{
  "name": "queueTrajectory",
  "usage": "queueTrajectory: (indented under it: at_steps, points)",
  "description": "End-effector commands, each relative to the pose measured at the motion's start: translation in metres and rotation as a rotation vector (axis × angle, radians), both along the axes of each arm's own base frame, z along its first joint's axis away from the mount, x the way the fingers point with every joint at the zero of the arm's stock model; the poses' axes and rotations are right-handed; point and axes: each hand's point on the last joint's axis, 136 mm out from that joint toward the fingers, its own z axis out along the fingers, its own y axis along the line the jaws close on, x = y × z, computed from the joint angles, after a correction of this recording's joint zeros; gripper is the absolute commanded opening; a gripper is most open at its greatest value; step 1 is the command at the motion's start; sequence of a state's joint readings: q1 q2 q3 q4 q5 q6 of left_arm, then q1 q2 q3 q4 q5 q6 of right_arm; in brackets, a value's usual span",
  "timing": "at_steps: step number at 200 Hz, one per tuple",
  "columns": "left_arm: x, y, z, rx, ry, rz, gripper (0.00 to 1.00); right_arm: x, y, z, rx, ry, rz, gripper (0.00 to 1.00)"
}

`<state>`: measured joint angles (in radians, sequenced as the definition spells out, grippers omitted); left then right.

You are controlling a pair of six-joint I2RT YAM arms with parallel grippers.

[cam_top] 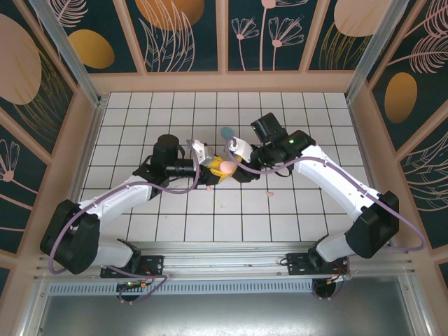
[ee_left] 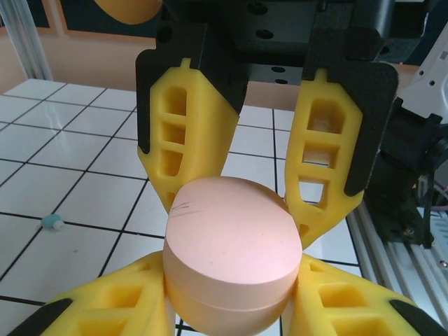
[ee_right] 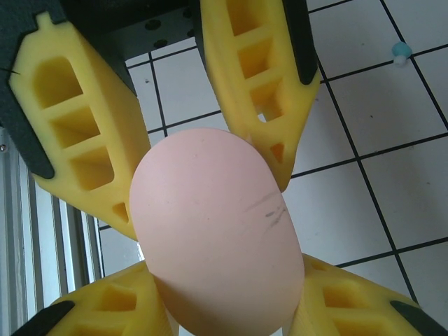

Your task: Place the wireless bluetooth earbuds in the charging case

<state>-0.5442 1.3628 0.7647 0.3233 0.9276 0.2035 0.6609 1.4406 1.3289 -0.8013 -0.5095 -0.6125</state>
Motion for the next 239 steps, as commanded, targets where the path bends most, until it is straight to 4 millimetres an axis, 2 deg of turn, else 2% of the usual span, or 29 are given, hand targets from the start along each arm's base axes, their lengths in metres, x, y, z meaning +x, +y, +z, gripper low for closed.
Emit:
queueTrajectory:
  at_steps: [1, 50, 94, 111, 114, 122, 150, 188, 239]
  points:
    - [-0.001, -0.002, 0.003, -0.011, 0.000, -0.013, 0.31, 0.002, 0.004, 0.017, 0.046, -0.038, -0.013, 0.38]
    - [0.006, -0.005, 0.011, -0.041, 0.033, 0.015, 0.23, 0.015, 0.000, 0.036, 0.126, -0.078, -0.105, 0.61]
    - [0.015, -0.005, 0.026, -0.069, 0.057, 0.044, 0.22, 0.029, -0.022, 0.078, 0.307, -0.130, -0.251, 0.67]
    - [0.017, -0.004, 0.036, -0.098, 0.081, 0.036, 0.21, 0.024, -0.026, 0.095, 0.399, -0.184, -0.274, 0.71]
    - [0.017, -0.003, 0.038, -0.104, 0.081, 0.034, 0.21, 0.029, -0.032, 0.097, 0.409, -0.204, -0.298, 0.72]
    - [0.017, -0.002, 0.042, -0.117, 0.089, 0.031, 0.20, 0.028, -0.036, 0.102, 0.434, -0.242, -0.303, 0.73]
    - [0.014, -0.003, 0.053, -0.136, 0.109, -0.003, 0.20, 0.021, -0.036, 0.102, 0.464, -0.278, -0.270, 0.77]
    - [0.009, -0.004, 0.059, -0.121, 0.110, -0.040, 0.18, 0.020, -0.027, 0.088, 0.416, -0.232, -0.209, 0.78]
    - [0.005, -0.002, 0.063, -0.120, 0.098, -0.046, 0.18, 0.021, -0.017, 0.080, 0.384, -0.214, -0.143, 0.79]
